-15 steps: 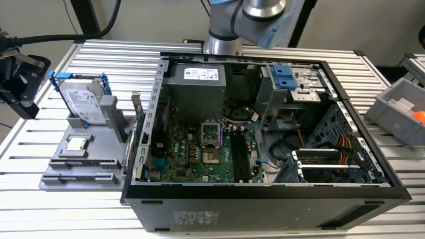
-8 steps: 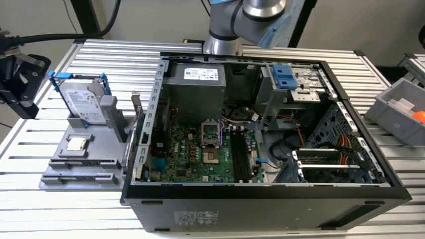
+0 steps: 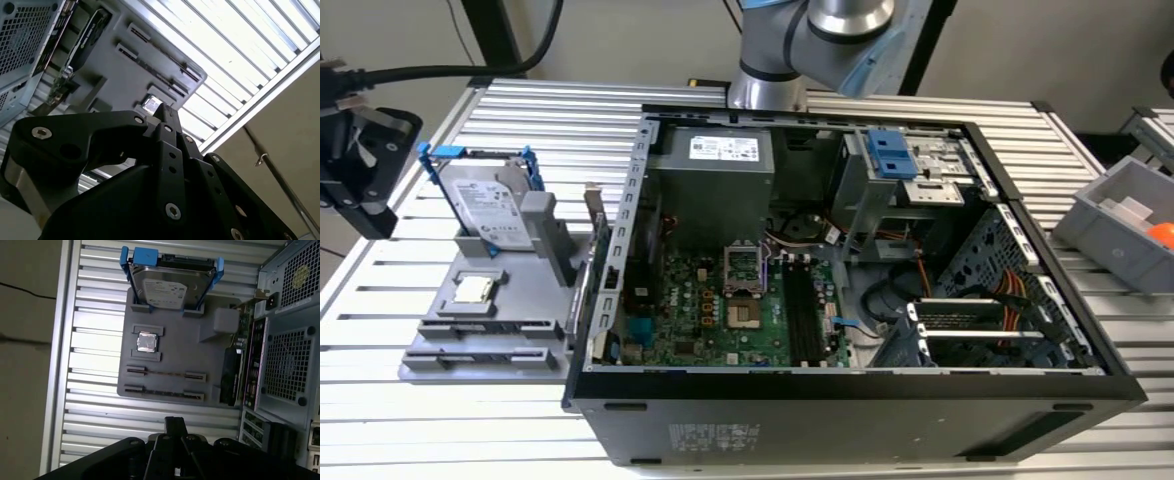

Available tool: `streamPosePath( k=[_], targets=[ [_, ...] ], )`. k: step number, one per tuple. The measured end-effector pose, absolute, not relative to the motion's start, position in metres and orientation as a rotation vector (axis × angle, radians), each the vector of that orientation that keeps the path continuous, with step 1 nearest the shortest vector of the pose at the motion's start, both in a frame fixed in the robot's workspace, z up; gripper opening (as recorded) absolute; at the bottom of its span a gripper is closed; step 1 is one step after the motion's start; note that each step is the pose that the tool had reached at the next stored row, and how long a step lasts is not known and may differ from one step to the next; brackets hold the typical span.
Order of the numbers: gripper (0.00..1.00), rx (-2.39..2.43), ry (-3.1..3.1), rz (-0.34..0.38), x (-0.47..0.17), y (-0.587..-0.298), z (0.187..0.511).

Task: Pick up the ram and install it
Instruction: 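Pick up the ram and move it above insertion slot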

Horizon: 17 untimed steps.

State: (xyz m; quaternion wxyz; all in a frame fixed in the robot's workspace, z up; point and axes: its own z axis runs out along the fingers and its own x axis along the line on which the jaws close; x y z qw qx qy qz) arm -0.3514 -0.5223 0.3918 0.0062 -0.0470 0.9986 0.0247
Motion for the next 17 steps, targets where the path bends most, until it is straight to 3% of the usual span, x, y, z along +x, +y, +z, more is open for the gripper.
streamPosePath(
  k=[17],
  targets=[
    [0.00,-0.311,3.115,0.078,-0.3514,-0.5222,0.3918]
  ],
)
